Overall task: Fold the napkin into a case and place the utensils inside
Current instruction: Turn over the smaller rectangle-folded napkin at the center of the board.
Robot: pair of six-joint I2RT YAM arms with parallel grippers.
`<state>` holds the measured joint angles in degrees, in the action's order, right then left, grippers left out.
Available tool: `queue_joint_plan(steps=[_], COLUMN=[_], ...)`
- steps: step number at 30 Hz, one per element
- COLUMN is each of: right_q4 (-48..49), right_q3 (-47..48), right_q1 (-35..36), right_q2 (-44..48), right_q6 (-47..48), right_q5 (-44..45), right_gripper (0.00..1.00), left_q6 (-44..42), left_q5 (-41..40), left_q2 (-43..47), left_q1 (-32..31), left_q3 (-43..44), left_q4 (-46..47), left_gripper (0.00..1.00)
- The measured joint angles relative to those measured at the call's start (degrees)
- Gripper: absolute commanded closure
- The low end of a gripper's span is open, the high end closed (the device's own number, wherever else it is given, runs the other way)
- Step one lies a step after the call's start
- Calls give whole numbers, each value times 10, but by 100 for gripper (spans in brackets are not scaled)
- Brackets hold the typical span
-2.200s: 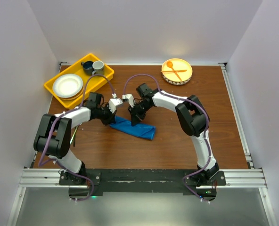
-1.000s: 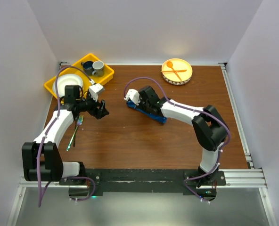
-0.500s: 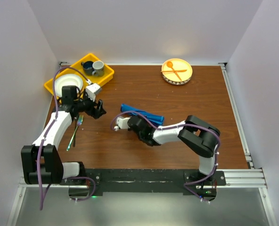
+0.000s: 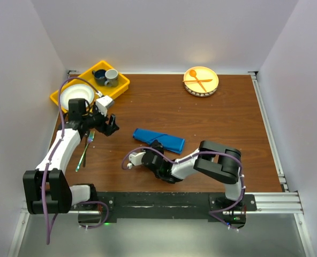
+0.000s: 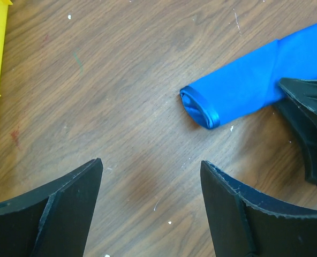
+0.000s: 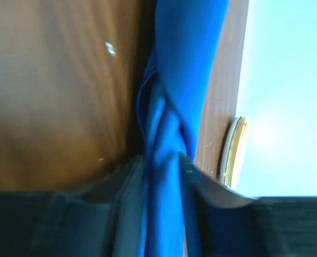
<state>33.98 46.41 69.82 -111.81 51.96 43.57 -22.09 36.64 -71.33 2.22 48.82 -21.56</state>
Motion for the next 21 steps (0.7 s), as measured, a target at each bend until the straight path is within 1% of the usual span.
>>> queue_joint_plan(steps=[1,2,3,6,8,9,11,12,13,17,19,21], right_q4=[-3,-9,-12,-42,-91,-122,-190,-222,-252,-356,-399,-440], right_q3=[0,0,1,10,20,29,49,59,70,102,111,122], right_q1=[3,7,9,12,13,14,17,18,17,3,-24,-70], right_q2=[0,0,0,21,41,51,74,89,106,198,250,292], right_q6=[-7,-13,-13,-35,-67,-84,-117,-134,-151,-215,-248,-283], right_q5=[0,-1,2,-2,-24,-36,-64,-80,-94,-163,-204,-243], right_gripper=[35,26,22,16,14,11,10,10,9,9,11,16], left_q6=[0,-1,-2,-7,-17,-26,-41,-51,-60,-100,-113,-121], left_q5=[0,0,0,4,14,22,37,46,54,80,81,77], left_q2=[2,3,5,5,5,2,-12,-25,-39,-86,-104,-123], left_q1=[0,1,1,2,3,4,4,4,4,-1,-17,-49], left_q3=[0,0,0,0,0,1,9,18,29,75,96,114], left_q4=[-1,-3,-6,-9,-18,-26,-49,-63,-75,-115,-125,-129], left_gripper=[21,21,21,27,31,35,39,45,48,60,66,71])
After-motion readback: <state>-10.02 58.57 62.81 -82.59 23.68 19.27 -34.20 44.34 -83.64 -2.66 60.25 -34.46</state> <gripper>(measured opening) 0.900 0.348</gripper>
